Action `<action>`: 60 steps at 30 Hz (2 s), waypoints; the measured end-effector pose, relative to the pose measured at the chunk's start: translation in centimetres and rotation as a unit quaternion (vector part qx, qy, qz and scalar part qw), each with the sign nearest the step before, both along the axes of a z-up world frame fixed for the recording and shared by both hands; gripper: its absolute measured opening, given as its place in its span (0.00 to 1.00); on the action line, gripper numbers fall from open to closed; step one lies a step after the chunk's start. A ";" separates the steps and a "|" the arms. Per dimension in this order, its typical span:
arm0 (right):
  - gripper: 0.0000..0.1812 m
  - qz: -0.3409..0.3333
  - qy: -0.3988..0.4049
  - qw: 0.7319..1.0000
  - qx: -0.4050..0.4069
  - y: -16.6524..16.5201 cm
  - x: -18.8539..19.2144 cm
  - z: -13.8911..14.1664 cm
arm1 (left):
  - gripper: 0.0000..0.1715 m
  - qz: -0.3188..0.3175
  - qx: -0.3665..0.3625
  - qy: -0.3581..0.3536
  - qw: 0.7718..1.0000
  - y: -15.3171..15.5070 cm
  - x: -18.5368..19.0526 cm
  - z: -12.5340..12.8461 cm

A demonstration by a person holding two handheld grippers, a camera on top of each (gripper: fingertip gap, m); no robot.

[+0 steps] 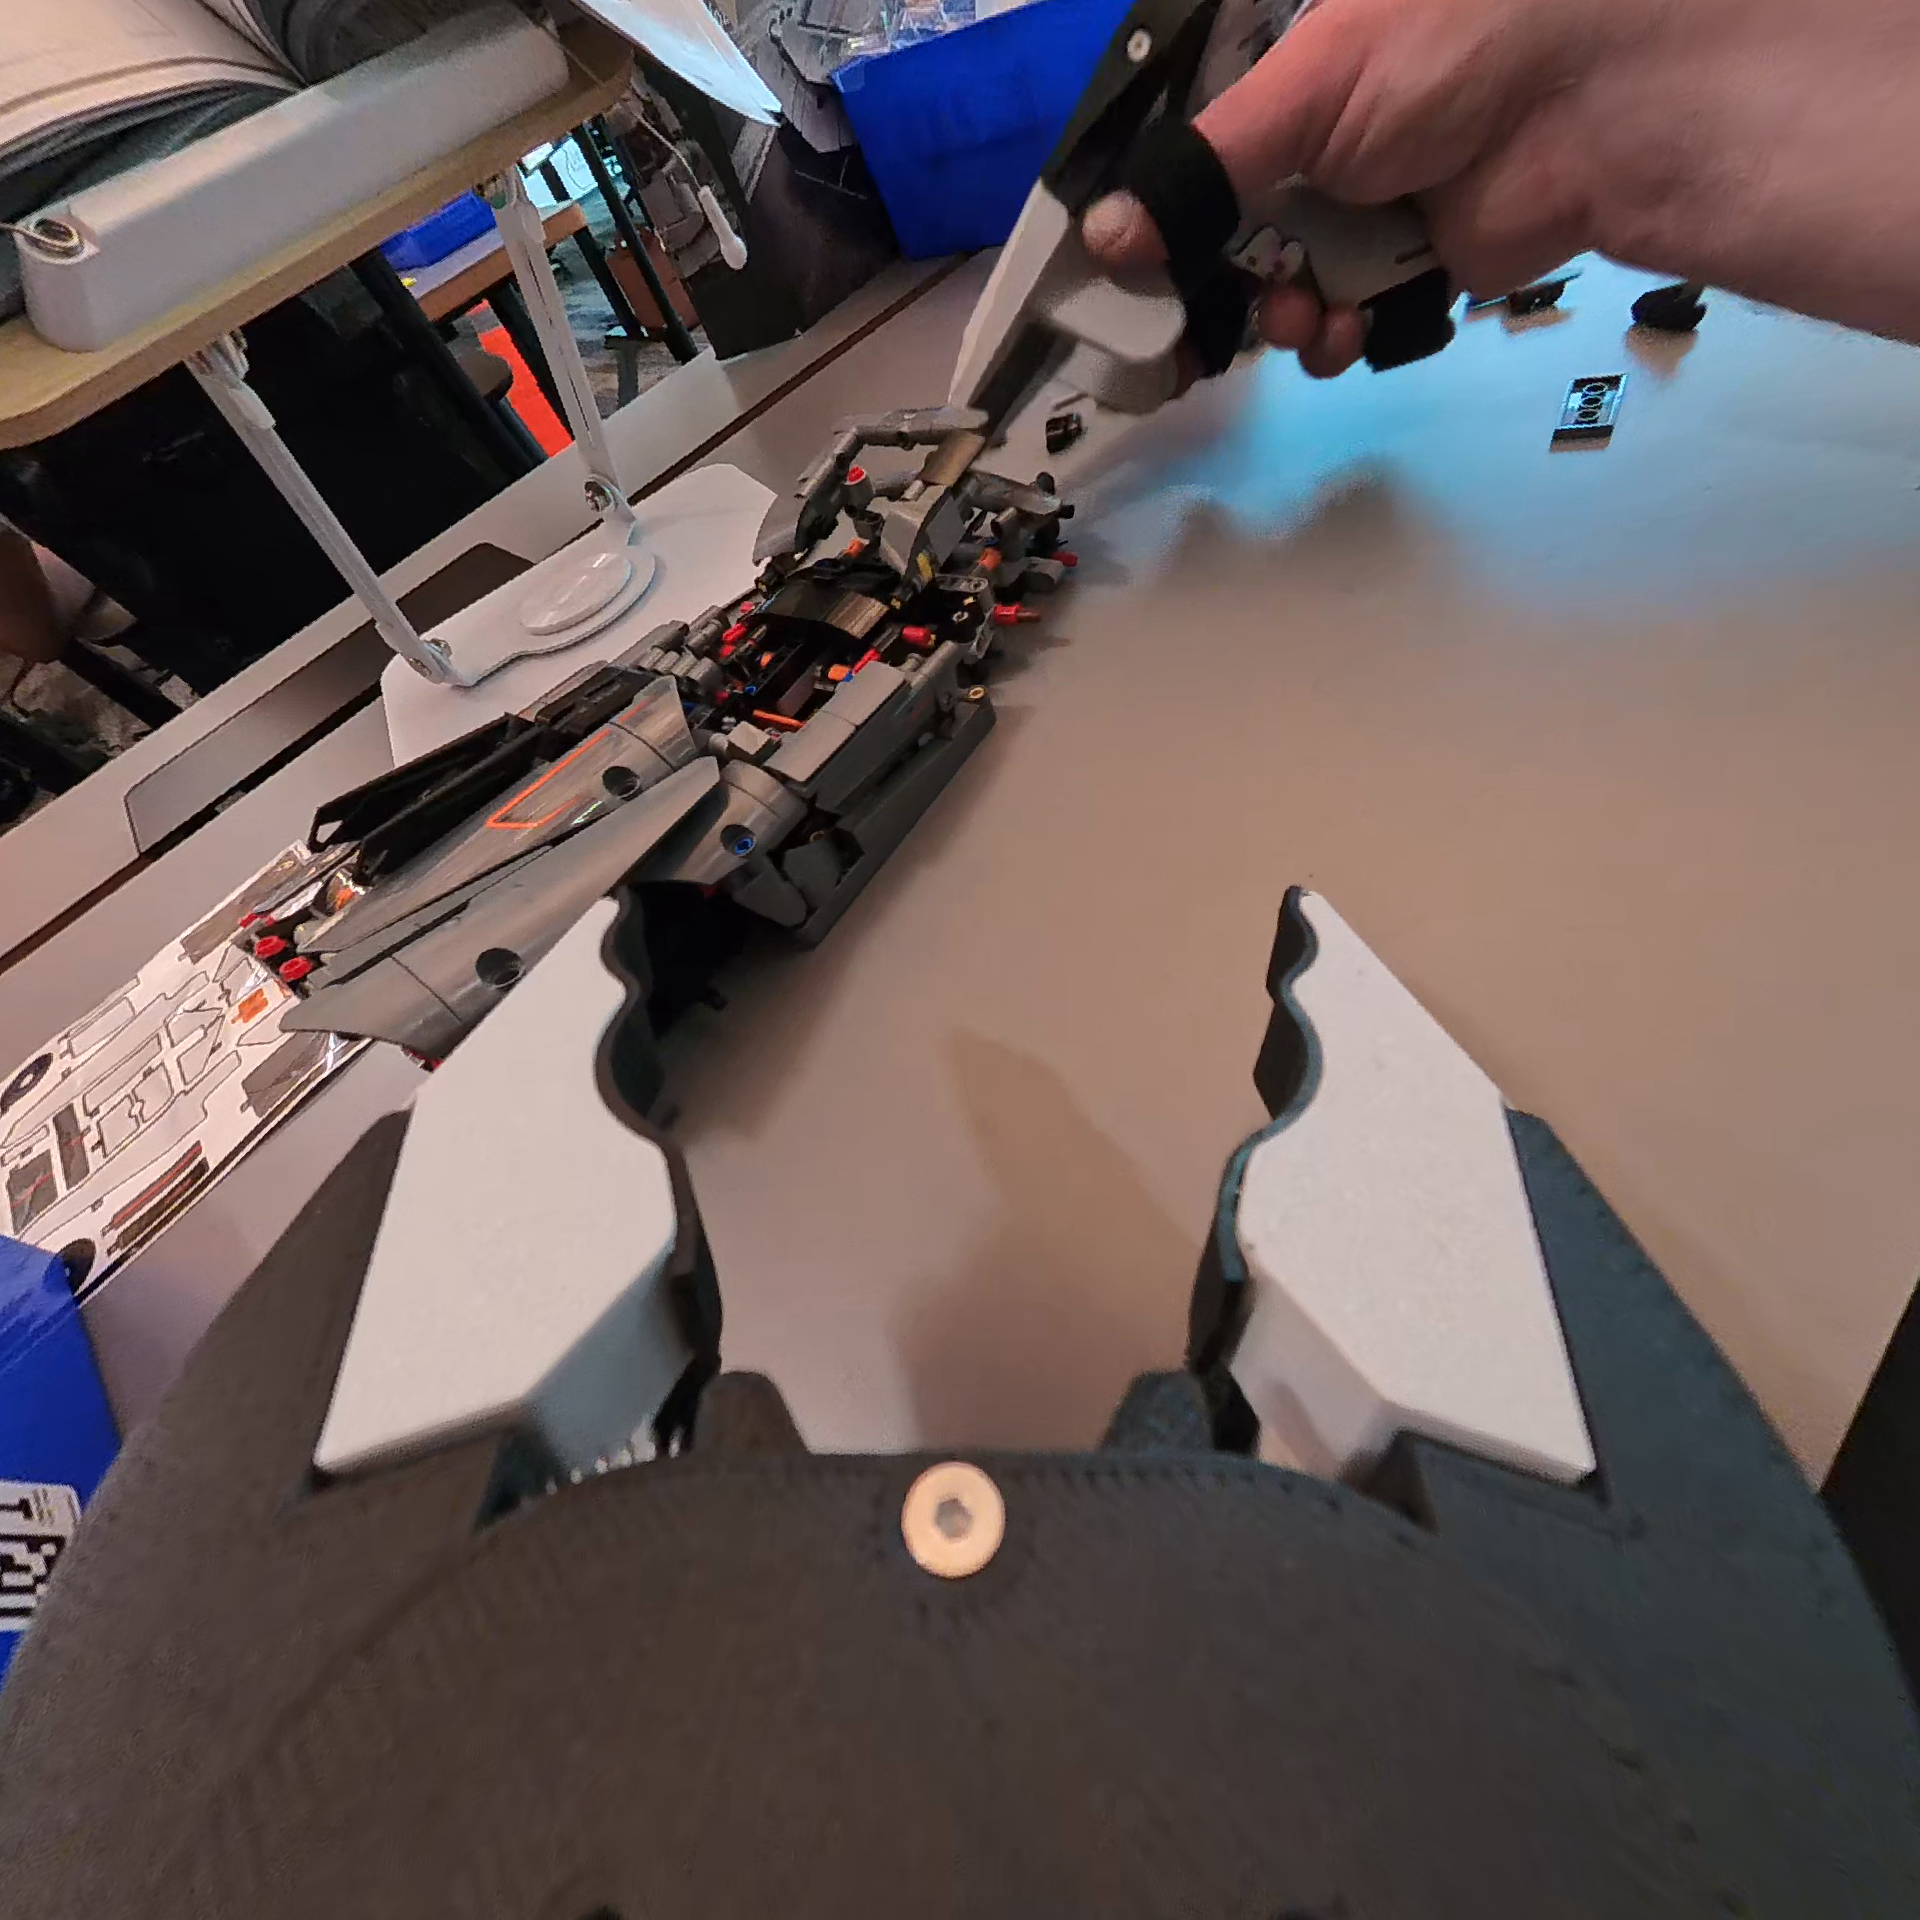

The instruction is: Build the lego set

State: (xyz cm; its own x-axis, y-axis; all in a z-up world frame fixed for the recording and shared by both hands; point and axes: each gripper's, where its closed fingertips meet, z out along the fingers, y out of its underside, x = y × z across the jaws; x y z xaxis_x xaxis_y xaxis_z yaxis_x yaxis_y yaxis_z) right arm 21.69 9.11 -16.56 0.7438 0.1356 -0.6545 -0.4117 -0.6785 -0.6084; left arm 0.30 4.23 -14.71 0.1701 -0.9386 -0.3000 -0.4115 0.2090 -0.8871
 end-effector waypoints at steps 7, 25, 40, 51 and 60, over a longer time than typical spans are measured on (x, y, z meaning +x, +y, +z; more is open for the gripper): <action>0.12 0.016 -0.067 0.997 0.031 0.1 -0.6 3.0 | 0.67 0.002 0.002 0.010 1.000 0.0 0.1 -0.3; 0.04 0.033 -0.079 0.996 0.007 1.1 -1.1 1.4 | 0.67 0.003 0.001 0.008 1.000 0.1 -0.1 -0.3; 0.06 0.032 -0.065 0.997 0.040 0.8 -1.1 3.1 | 0.66 0.001 -0.004 0.013 1.000 0.1 0.0 -0.4; 0.07 0.042 -0.129 0.990 0.038 0.4 -1.5 2.8 | 0.65 0.017 0.004 0.011 1.000 0.5 -0.1 -0.3; 0.15 0.122 -0.174 0.960 0.181 -6.1 -6.1 8.8 | 0.57 0.013 0.034 -0.004 0.999 0.0 -0.4 0.3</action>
State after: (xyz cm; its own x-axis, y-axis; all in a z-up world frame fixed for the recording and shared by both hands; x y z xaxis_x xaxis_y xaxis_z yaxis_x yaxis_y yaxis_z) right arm 15.59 3.06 -7.79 0.8256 0.5060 -0.2496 0.0035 -0.4469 -0.8946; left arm -0.08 4.21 -14.45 0.1969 -0.9113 -0.3617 -0.4101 0.2586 -0.8746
